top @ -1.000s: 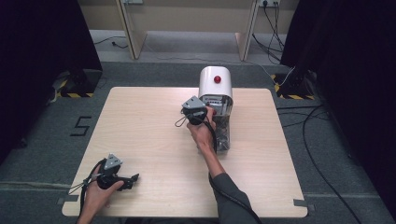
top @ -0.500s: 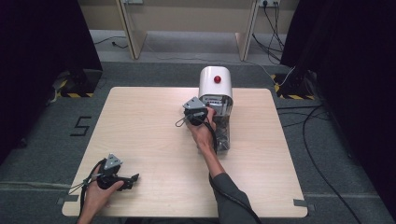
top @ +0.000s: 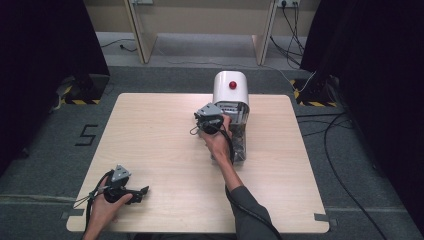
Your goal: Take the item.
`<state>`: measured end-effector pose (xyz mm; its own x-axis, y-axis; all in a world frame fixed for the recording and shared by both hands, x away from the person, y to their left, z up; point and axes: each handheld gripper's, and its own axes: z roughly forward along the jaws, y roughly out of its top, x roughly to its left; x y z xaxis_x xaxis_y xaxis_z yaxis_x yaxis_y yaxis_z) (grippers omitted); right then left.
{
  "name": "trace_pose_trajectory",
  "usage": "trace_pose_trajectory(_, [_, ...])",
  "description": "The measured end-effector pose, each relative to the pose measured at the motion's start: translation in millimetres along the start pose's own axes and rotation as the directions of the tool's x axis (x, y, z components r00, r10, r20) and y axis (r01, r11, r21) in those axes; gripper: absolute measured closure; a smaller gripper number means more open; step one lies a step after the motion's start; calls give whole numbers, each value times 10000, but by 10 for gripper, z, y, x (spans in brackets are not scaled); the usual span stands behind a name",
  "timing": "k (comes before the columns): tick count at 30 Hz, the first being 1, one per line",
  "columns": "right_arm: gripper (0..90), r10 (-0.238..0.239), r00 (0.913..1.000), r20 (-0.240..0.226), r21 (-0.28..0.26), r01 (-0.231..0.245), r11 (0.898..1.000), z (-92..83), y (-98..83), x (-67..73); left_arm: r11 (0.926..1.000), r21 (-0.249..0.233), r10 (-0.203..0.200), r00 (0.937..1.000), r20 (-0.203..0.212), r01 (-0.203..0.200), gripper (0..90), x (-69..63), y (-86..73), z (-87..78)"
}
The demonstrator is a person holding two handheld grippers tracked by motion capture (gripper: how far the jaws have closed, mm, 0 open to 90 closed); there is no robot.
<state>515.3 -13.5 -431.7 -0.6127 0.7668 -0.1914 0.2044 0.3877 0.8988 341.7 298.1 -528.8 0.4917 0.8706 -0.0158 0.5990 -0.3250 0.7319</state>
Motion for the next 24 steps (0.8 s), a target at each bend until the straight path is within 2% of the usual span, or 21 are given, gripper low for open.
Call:
trace_pose_trajectory(2, [745,291,9992,-277,-94,-294,9995,-23,5,-1,10000,0,1,10000,0,-1,0,0,0,0])
trace_pose_trajectory(4, [738,306,9987,-401,-148,-313,9994,-37,7,0,10000,10,12,10000,-1,-12,0,1,0,-1])
trace_pose_trajectory(5, [720,280,9964,-806,-172,-295,9994,-77,4,9,10000,11,13,10000,0,-13,0,1,0,-1])
trace_pose_trajectory(7, [709,323,9957,-872,-129,-336,9994,-93,1,16,10000,7,15,10000,0,-15,0,1,0,-1])
trace_pose_trajectory(10, [682,519,9890,-1385,-122,-541,9985,-185,-45,-6,10000,4,13,10000,-2,-13,0,1,0,0])
trace_pose_trajectory(12, [670,615,9871,-1481,-157,-645,9978,-207,-64,-16,10000,-7,1,10000,-1,-1,0,0,0,0])
trace_pose_trajectory(13, [653,821,9840,-1584,-152,-856,9962,-251,-102,-30,10000,-9,-1,10000,-1,1,0,0,0,1])
trace_pose_trajectory(16, [648,900,9815,-1690,-139,-937,9955,-287,-137,-44,10000,3,12,10000,-1,-12,0,1,0,0])
trace_pose_trajectory(24, [619,1172,9625,-2447,-189,-1255,9919,-488,-168,-28,10000,4,12,10000,-1,-12,0,1,0,0])
